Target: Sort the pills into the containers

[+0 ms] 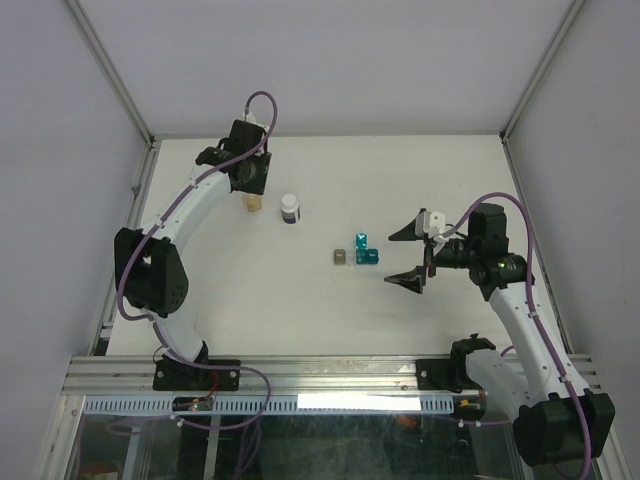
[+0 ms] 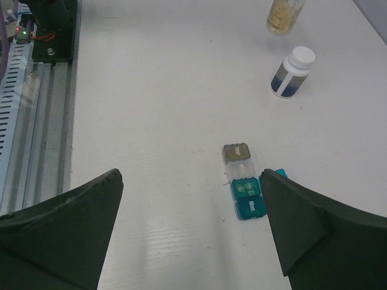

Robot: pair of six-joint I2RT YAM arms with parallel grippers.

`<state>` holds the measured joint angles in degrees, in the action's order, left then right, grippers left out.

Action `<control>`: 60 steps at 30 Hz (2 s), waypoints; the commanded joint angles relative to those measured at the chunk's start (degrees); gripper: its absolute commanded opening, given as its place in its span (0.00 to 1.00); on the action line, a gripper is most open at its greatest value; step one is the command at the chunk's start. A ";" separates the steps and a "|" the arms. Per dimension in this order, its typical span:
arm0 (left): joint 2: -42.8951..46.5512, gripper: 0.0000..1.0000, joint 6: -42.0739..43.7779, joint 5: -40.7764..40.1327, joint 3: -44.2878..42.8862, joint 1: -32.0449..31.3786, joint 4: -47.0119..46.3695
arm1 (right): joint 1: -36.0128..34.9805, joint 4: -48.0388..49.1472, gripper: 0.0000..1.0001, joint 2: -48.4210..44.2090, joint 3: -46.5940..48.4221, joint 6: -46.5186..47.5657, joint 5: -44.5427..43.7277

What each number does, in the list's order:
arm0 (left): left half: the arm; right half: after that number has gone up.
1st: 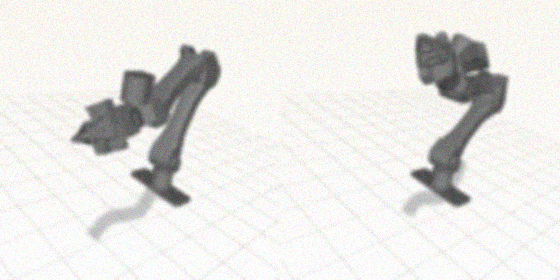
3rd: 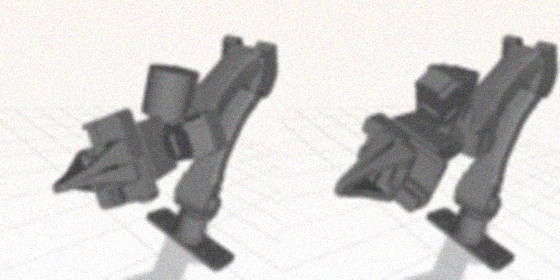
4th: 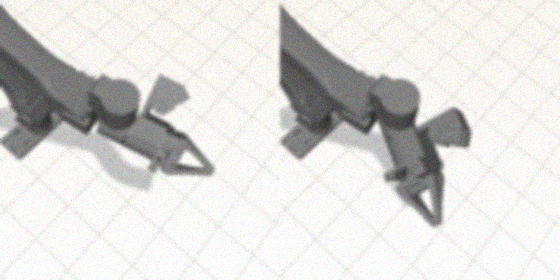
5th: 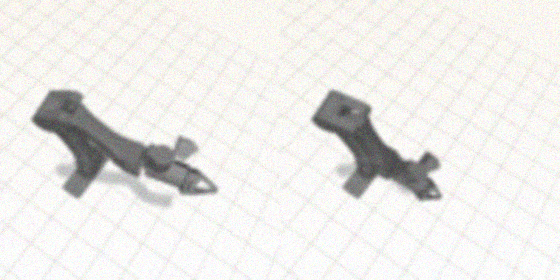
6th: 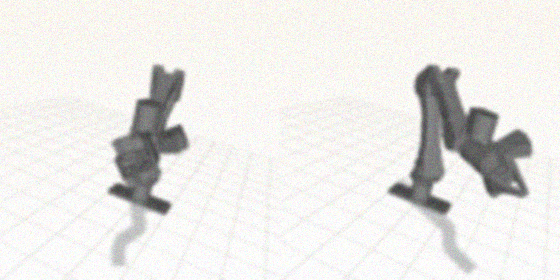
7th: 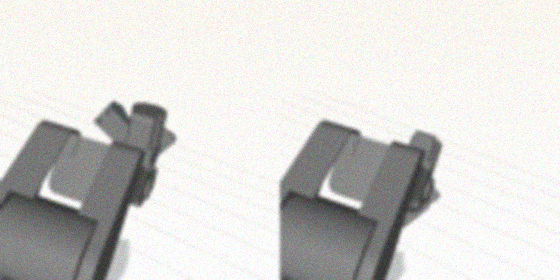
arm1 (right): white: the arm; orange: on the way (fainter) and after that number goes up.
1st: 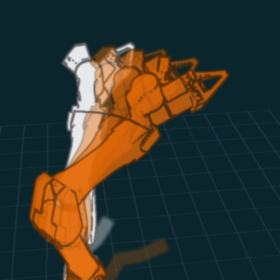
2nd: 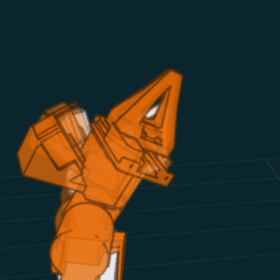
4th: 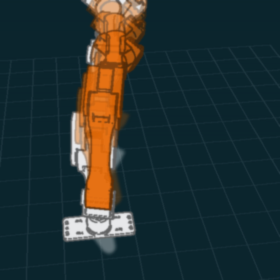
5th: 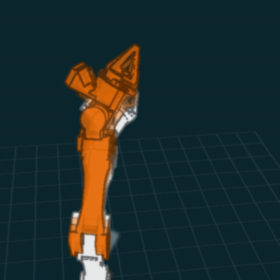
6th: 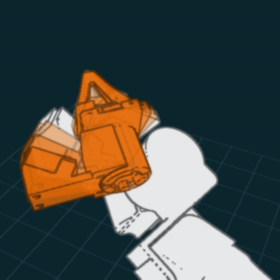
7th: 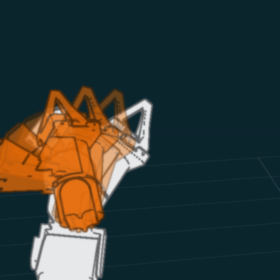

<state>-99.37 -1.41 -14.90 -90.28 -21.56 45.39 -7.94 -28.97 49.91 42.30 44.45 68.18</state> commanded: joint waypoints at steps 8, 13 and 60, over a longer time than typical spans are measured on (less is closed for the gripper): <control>-9.29 0.06 2.30 1.73 -9.20 4.22 -2.43 | 0.51 2.34 1.00 -0.82 0.50 -0.76 0.90; -11.07 0.43 1.70 2.29 -10.81 4.23 -2.58 | 0.54 2.34 1.00 -0.67 0.51 -0.81 0.90; 18.07 0.98 19.00 46.21 72.76 -17.49 -105.18 | 1.06 14.01 0.84 34.85 13.82 -29.76 -16.74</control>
<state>-76.84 8.91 26.24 -15.11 -38.96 -51.88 -5.89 -10.70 79.22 50.02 12.47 56.51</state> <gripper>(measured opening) 0.988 0.883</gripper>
